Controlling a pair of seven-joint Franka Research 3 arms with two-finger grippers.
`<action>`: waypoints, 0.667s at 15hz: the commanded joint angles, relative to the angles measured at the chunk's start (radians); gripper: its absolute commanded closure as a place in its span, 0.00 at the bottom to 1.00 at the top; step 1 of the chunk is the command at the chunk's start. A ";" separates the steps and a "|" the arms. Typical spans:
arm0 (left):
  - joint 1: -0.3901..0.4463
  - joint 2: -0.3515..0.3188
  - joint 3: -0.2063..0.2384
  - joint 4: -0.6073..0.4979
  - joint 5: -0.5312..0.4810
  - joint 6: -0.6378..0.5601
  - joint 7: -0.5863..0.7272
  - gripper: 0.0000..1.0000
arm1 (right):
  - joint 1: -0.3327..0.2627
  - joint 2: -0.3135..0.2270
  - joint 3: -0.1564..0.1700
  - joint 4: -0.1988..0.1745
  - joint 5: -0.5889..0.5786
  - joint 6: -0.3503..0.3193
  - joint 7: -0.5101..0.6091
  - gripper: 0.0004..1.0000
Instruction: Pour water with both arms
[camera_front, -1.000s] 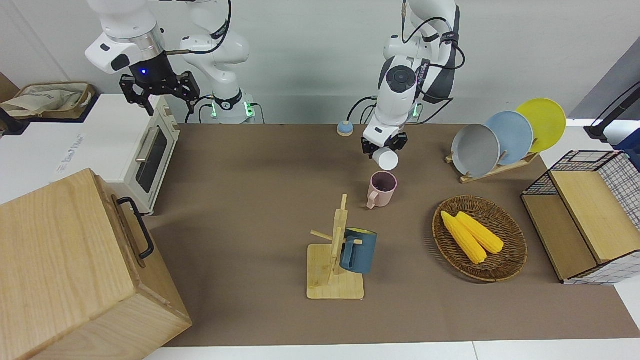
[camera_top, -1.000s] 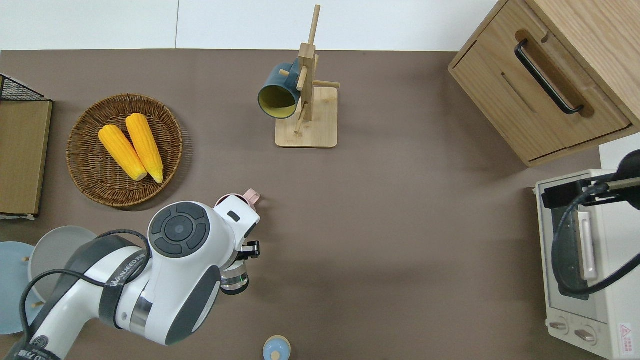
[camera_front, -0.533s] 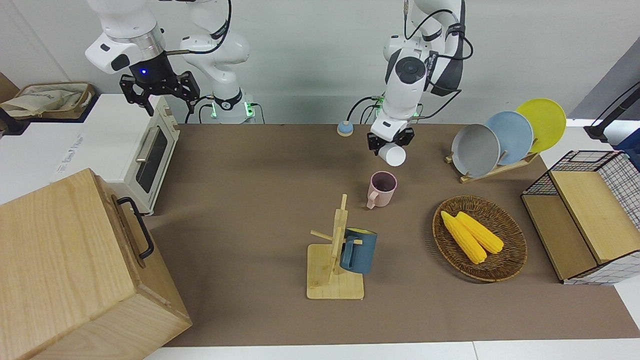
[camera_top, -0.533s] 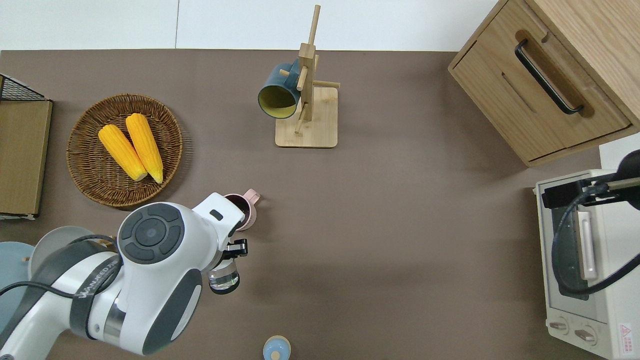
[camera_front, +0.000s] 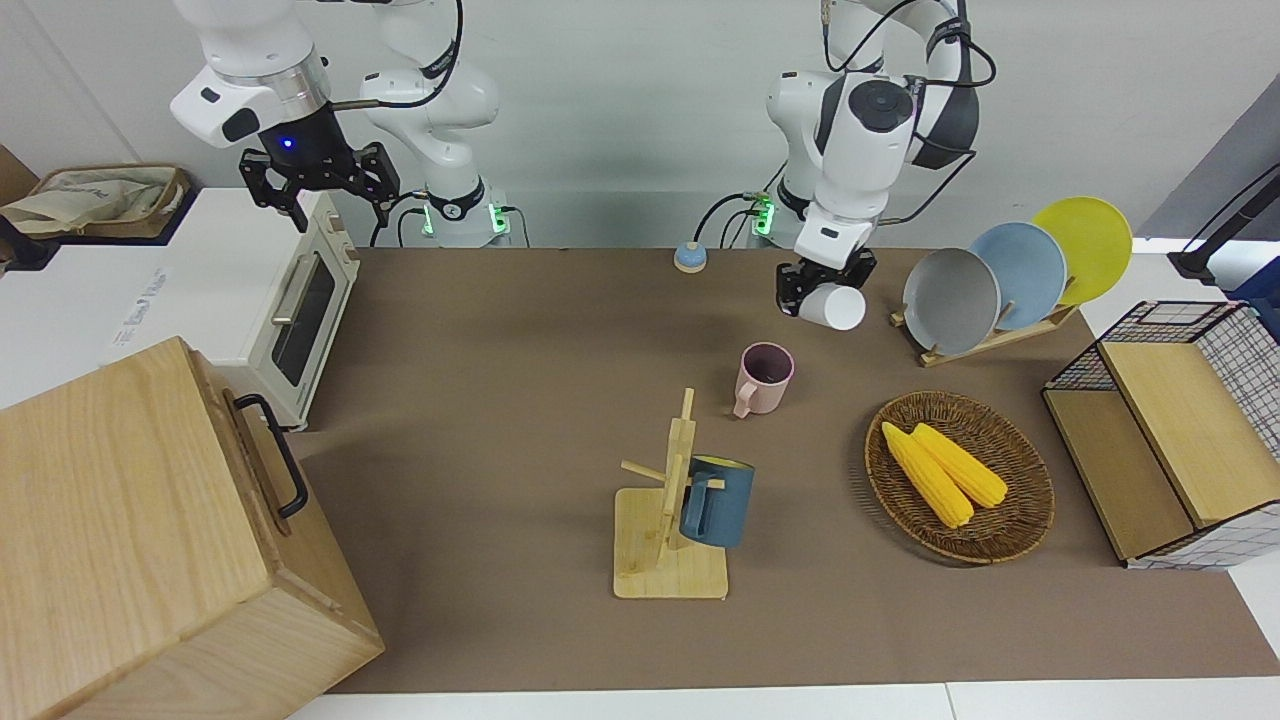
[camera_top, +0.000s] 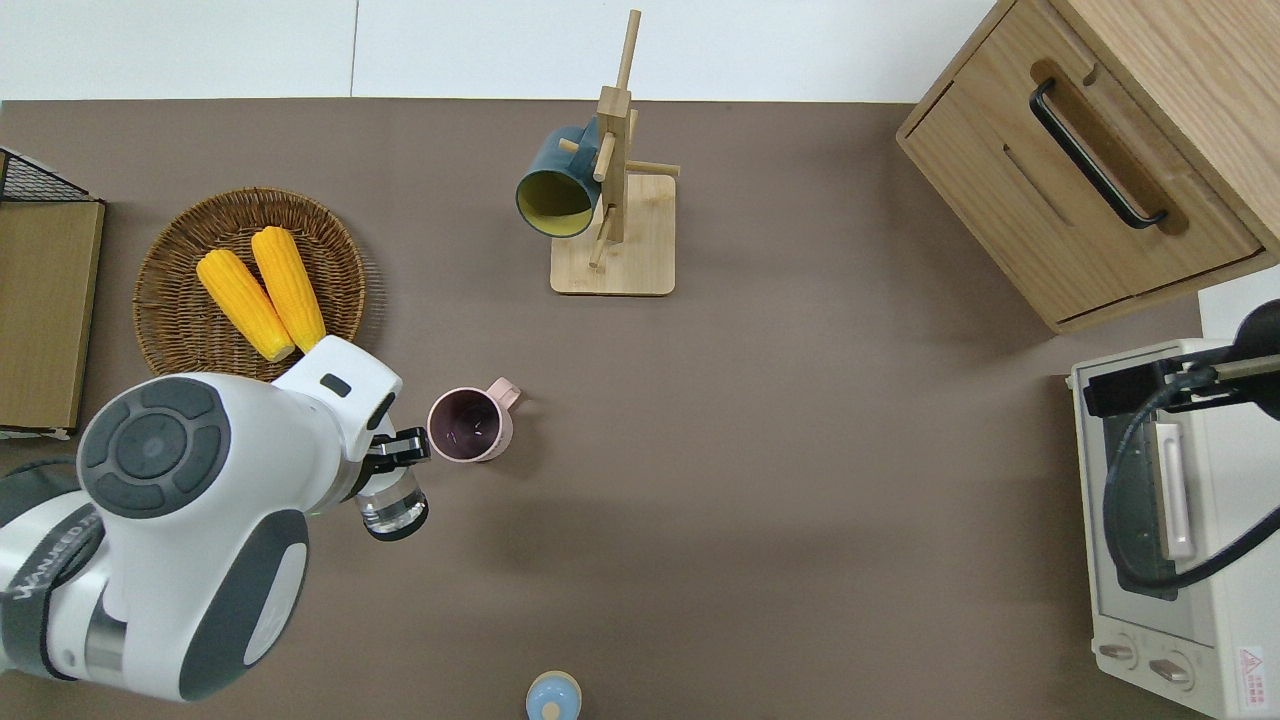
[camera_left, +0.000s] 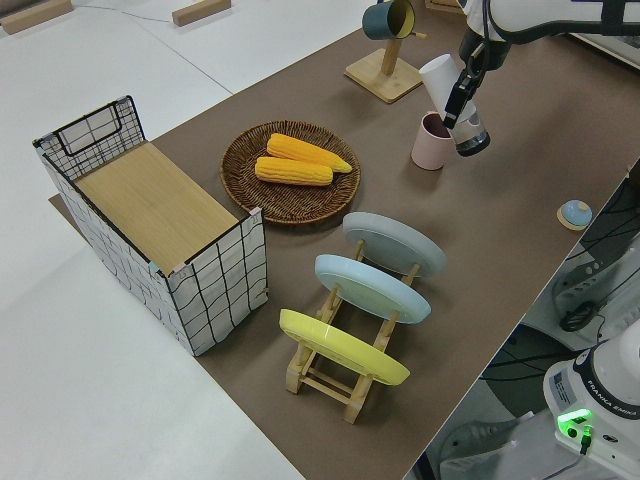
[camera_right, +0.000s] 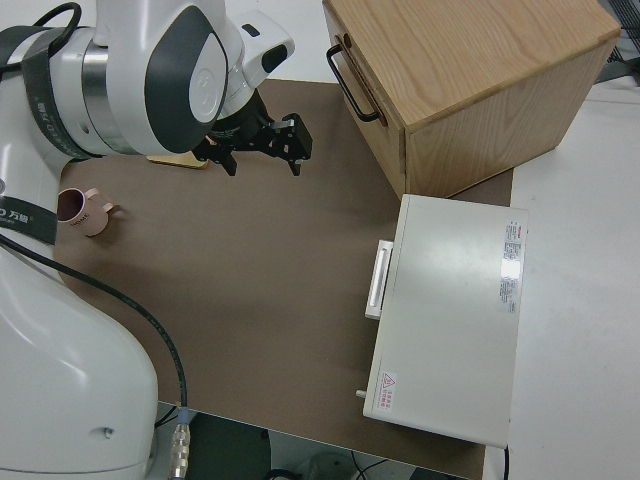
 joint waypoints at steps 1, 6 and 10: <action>0.006 -0.009 0.014 0.024 0.078 0.055 -0.057 1.00 | 0.000 -0.007 0.004 -0.006 -0.004 0.005 0.017 0.01; 0.056 0.007 0.017 0.049 0.123 0.120 -0.071 1.00 | 0.000 -0.005 0.004 -0.006 -0.004 0.005 0.017 0.01; 0.090 0.050 0.017 0.122 0.192 0.171 -0.126 1.00 | 0.000 -0.005 0.004 -0.006 -0.004 0.005 0.017 0.01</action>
